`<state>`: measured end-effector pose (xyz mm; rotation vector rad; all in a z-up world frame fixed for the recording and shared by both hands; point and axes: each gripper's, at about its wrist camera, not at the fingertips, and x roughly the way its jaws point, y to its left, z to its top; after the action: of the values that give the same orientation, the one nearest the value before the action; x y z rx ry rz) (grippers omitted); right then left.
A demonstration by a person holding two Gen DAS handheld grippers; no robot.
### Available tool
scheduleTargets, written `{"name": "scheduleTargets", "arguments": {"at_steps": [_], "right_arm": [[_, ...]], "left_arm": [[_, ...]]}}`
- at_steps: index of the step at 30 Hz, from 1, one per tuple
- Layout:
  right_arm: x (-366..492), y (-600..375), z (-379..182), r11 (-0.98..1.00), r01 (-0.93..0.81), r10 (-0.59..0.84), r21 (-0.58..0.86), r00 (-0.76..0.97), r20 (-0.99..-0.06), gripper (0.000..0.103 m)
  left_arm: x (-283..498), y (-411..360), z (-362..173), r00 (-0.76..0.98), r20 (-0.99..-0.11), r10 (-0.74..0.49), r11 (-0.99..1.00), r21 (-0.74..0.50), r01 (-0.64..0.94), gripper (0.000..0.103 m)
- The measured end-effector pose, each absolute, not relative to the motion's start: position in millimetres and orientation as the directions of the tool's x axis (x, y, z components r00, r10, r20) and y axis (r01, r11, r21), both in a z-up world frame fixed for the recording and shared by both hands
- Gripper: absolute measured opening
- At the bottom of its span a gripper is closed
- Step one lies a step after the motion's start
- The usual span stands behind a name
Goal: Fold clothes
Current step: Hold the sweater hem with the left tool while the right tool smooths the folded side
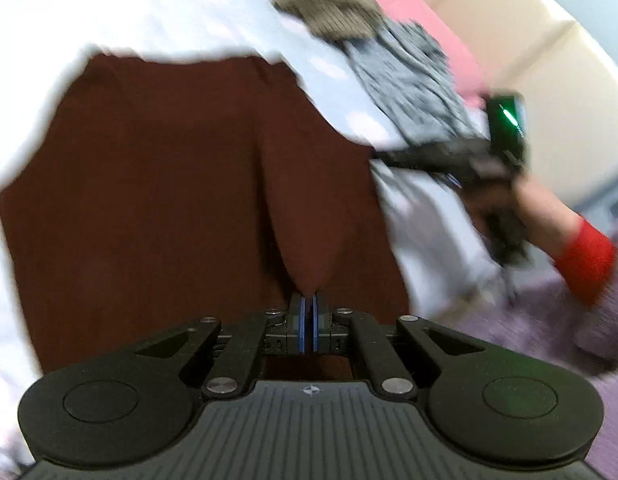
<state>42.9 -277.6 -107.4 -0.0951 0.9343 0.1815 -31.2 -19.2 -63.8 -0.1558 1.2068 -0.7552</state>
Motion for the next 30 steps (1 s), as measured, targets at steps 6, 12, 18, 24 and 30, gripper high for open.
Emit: {"name": "scheduleTargets", "arguments": {"at_steps": [6,12,18,24,30], "right_arm": [[51.7,-298.8,-115.5,0.992,-0.073,0.126,0.102,0.543,-0.83,0.013],[52.7,-301.3,-115.7,0.991,-0.036,0.125,0.126,0.537,-0.834,0.015],[45.6,-305.0,-114.9,0.991,-0.044,0.127,0.122,0.549,-0.826,0.033],[33.4,-309.8,-106.6,0.995,-0.02,0.094,0.098,0.539,-0.837,0.035],[6.2,-308.4,-90.8,0.987,-0.01,0.139,0.158,0.527,-0.838,0.037]], "left_arm": [[-57.4,-50.2,-87.3,-0.02,-0.78,-0.625,0.666,-0.547,0.507,0.001],[-45.5,-56.7,-90.7,-0.017,-0.787,-0.616,0.676,-0.54,0.502,0.002],[-40.5,-61.3,-91.6,-0.021,-0.795,-0.606,0.681,-0.532,0.503,0.002],[-34.1,-61.6,-93.1,0.001,-0.799,-0.601,0.696,-0.524,0.491,0.002],[-30.7,-64.1,-94.0,0.024,-0.801,-0.598,0.702,-0.508,0.499,0.002]]}}
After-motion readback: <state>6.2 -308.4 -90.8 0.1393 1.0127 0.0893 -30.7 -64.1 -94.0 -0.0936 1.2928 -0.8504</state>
